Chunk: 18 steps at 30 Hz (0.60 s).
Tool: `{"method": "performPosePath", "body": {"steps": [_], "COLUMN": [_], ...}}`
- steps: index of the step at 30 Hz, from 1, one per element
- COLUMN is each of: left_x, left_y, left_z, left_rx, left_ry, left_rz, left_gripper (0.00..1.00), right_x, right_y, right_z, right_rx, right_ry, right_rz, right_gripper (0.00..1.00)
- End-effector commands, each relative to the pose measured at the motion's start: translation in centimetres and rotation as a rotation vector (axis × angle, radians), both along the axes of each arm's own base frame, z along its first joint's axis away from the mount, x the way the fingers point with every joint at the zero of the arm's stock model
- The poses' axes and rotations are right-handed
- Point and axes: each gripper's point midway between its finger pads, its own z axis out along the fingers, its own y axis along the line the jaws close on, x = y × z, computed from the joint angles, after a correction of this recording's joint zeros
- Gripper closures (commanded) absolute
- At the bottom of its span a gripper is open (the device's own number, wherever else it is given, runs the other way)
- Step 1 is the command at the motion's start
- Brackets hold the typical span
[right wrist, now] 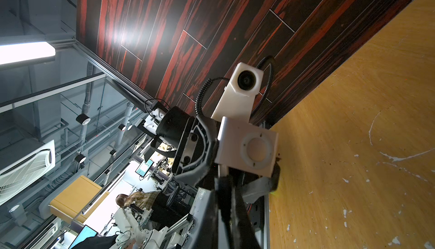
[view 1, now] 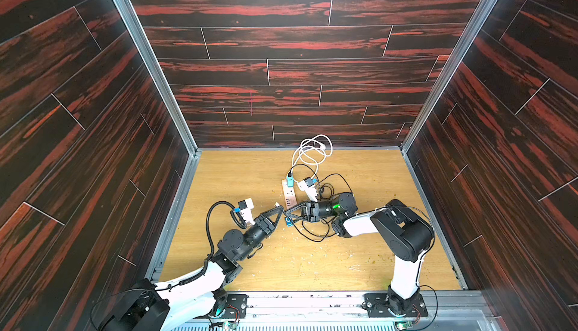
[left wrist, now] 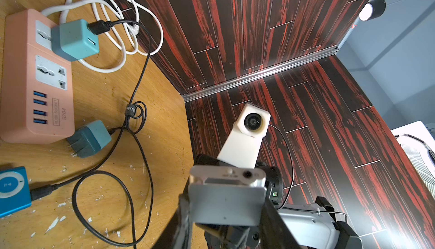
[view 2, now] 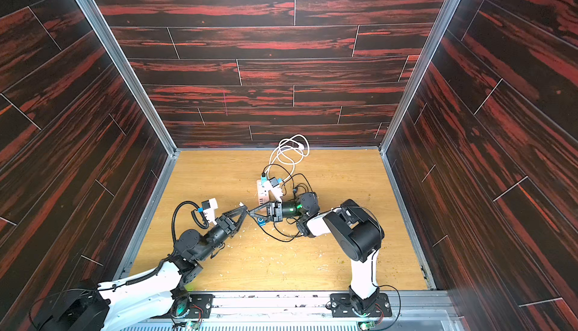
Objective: Charge mp3
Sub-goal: Insert the charging cable into the MP3 player.
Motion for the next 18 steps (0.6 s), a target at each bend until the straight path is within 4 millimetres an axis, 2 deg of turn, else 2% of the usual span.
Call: {"method": "performPosePath", "body": {"steps": [1, 7, 13, 18], "left_x": [-0.9, -1.4, -1.8, -2.0], "left_y": [-0.4, -0.5, -0.4, -0.7], "left_z": [-0.3, -0.5, -0.1, -0.2], "left_rx": [0.016, 0.041, 0.041, 0.044], "left_ry": [-0.017, -0.025, -0.041, -0.04], "left_rz": [-0.04, -0.059, -0.071, -0.086], "left_gripper": [1.0, 1.0, 1.0, 1.0], "right_x": [0.1, 0.6, 1.5, 1.5], "right_y": [0.3, 0.0, 0.3, 0.4], "right_z": [1.3, 2.1, 1.9, 2.6], "right_rx": [0.038, 0.048, 0.036, 0.039], "right_ry": [-0.027, -0.006, 0.077, 0.102], "right_rz": [-0.008, -0.03, -0.036, -0.027], "right_gripper": [1.0, 1.0, 1.0, 1.0]}}
